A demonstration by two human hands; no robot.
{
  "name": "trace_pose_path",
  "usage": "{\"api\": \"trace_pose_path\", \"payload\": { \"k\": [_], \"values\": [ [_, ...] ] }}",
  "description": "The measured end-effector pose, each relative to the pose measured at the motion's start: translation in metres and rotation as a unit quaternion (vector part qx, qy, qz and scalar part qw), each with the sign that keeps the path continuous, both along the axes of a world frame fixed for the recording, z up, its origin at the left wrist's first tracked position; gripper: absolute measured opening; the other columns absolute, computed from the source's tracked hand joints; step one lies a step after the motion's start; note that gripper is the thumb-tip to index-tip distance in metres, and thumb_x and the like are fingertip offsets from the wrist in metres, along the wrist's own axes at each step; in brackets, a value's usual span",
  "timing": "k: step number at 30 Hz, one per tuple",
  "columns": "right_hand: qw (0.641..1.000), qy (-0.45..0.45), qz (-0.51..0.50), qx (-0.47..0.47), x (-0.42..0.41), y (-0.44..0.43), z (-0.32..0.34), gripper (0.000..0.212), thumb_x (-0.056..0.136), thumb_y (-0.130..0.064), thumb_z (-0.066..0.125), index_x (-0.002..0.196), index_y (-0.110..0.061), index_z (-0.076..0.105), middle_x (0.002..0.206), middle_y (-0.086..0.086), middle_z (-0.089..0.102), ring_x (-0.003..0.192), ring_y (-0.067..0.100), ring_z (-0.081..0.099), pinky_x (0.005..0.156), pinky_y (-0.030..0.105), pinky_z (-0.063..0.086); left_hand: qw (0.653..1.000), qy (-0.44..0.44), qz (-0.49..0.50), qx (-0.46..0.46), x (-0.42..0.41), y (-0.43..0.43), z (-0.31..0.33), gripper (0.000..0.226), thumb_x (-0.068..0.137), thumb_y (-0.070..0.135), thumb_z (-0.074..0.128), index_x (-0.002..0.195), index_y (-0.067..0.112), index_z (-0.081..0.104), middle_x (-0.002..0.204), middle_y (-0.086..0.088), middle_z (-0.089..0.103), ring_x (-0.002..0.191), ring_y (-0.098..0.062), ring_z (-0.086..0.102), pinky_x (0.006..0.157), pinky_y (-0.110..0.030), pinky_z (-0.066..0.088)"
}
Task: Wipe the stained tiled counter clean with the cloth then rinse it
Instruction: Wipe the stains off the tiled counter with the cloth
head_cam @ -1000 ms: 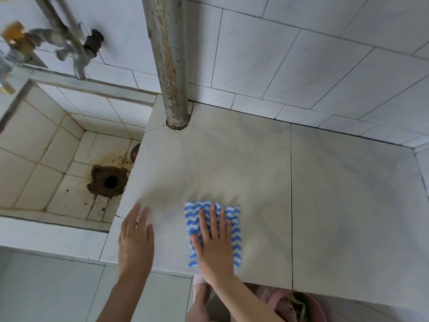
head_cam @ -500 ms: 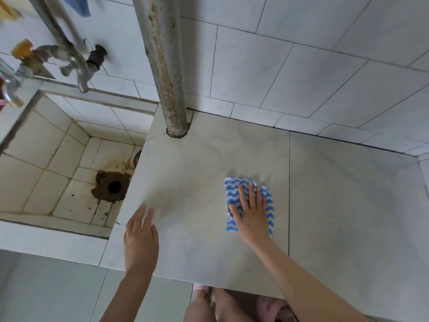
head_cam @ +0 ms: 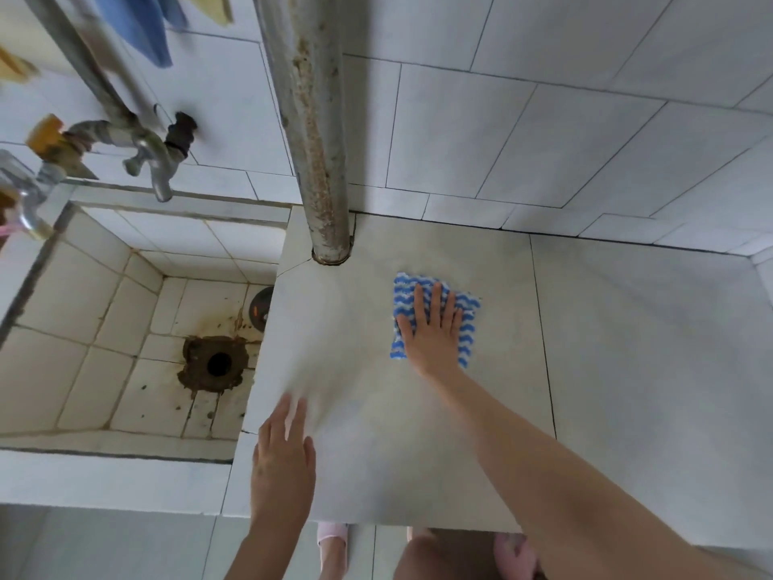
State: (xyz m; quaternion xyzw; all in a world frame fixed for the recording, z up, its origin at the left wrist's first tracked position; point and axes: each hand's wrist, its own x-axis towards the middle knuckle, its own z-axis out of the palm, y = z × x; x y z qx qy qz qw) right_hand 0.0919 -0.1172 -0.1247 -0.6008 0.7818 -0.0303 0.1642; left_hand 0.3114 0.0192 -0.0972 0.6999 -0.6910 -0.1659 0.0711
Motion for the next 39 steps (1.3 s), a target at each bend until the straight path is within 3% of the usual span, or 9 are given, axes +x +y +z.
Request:
{"api": "trace_pose_path", "payload": {
  "k": [2, 5, 7, 15, 20, 24, 28, 35, 39],
  "values": [
    [0.998, -0.031, 0.051, -0.009, 0.023, -0.011, -0.002, 0.092, 0.076, -0.067, -0.021, 0.149, -0.022, 0.011, 0.157, 0.010, 0.001, 0.144, 0.034, -0.002, 0.111, 0.039, -0.017, 1.000, 0.005, -0.013, -0.001, 0.005, -0.001, 0.000, 0.061, 0.069, 0.005, 0.076, 0.126, 0.007, 0.055, 0.130, -0.014, 0.053, 0.103, -0.032, 0.059, 0.069, -0.041, 0.055],
    [0.991, -0.044, 0.127, -0.017, 0.055, -0.014, -0.001, 0.070, 0.093, -0.057, 0.004, 0.145, -0.019, 0.032, 0.153, 0.013, 0.025, 0.142, 0.037, 0.017, 0.113, 0.038, -0.009, 0.999, 0.002, -0.033, -0.014, 0.011, -0.002, -0.001, 0.062, 0.066, 0.004, 0.077, 0.125, 0.007, 0.056, 0.130, -0.014, 0.054, 0.103, -0.032, 0.060, 0.067, -0.039, 0.056],
    [0.984, -0.032, 0.172, -0.029, 0.070, -0.007, -0.006, 0.063, 0.098, -0.052, 0.006, 0.142, -0.019, 0.038, 0.147, 0.013, 0.038, 0.142, 0.032, 0.018, 0.114, 0.039, 0.000, 0.999, 0.013, -0.041, -0.018, 0.014, -0.002, -0.001, 0.061, 0.067, 0.003, 0.077, 0.124, 0.007, 0.057, 0.130, -0.014, 0.053, 0.105, -0.031, 0.058, 0.068, -0.039, 0.057],
    [0.954, -0.018, 0.289, -0.085, 0.046, 0.051, -0.017, 0.056, 0.100, -0.053, 0.015, 0.148, -0.026, 0.021, 0.155, 0.003, 0.022, 0.144, 0.022, 0.013, 0.117, 0.038, 0.007, 0.997, 0.020, -0.060, -0.036, 0.023, -0.008, -0.003, 0.054, 0.070, 0.004, 0.075, 0.121, 0.008, 0.059, 0.125, -0.015, 0.056, 0.108, -0.031, 0.057, 0.078, -0.039, 0.053],
    [0.981, 0.000, 0.184, -0.065, -0.008, 0.043, -0.012, 0.066, 0.095, -0.062, 0.014, 0.146, -0.024, 0.028, 0.154, 0.005, 0.026, 0.144, 0.020, 0.010, 0.116, 0.033, 0.000, 0.997, 0.029, -0.065, -0.043, 0.024, -0.004, -0.005, 0.053, 0.074, 0.008, 0.072, 0.124, 0.009, 0.057, 0.129, -0.015, 0.054, 0.109, -0.031, 0.058, 0.077, -0.039, 0.054],
    [0.998, 0.025, 0.058, -0.015, -0.017, 0.008, -0.008, 0.063, 0.096, -0.057, 0.021, 0.148, -0.028, 0.001, 0.158, 0.003, -0.004, 0.145, 0.026, -0.011, 0.115, 0.034, -0.012, 0.994, 0.050, -0.080, -0.056, 0.032, -0.003, -0.008, 0.046, 0.082, 0.011, 0.063, 0.127, 0.009, 0.054, 0.135, -0.013, 0.050, 0.114, -0.029, 0.054, 0.084, -0.038, 0.051],
    [0.998, 0.025, -0.051, -0.008, 0.032, -0.032, -0.009, 0.064, 0.098, -0.050, 0.022, 0.150, -0.020, -0.001, 0.158, 0.009, -0.009, 0.144, 0.032, -0.011, 0.117, 0.044, -0.008, 0.991, 0.096, -0.077, -0.057, 0.041, -0.005, -0.007, 0.040, 0.096, 0.023, 0.036, 0.133, 0.011, 0.047, 0.142, -0.009, 0.041, 0.123, -0.023, 0.044, 0.092, -0.038, 0.047],
    [0.990, 0.003, 0.135, -0.037, 0.135, -0.038, -0.005, 0.062, 0.100, -0.045, 0.024, 0.150, -0.019, -0.001, 0.158, 0.010, -0.009, 0.145, 0.032, -0.010, 0.114, 0.041, -0.013, 0.994, 0.093, -0.040, -0.052, 0.057, -0.005, -0.004, 0.038, 0.092, 0.018, 0.049, 0.129, 0.010, 0.051, 0.141, -0.008, 0.042, 0.123, -0.028, 0.046, 0.083, -0.040, 0.052],
    [0.968, 0.006, 0.247, -0.038, 0.150, 0.003, -0.011, 0.063, 0.093, -0.054, 0.002, 0.149, -0.025, -0.004, 0.158, 0.005, -0.010, 0.142, 0.023, -0.021, 0.114, 0.035, -0.019, 0.993, 0.086, -0.051, -0.056, 0.064, 0.005, -0.005, 0.051, 0.098, 0.037, 0.020, 0.130, 0.011, 0.050, 0.141, -0.005, 0.040, 0.125, -0.022, 0.040, 0.090, -0.032, 0.044]
  ]
}}
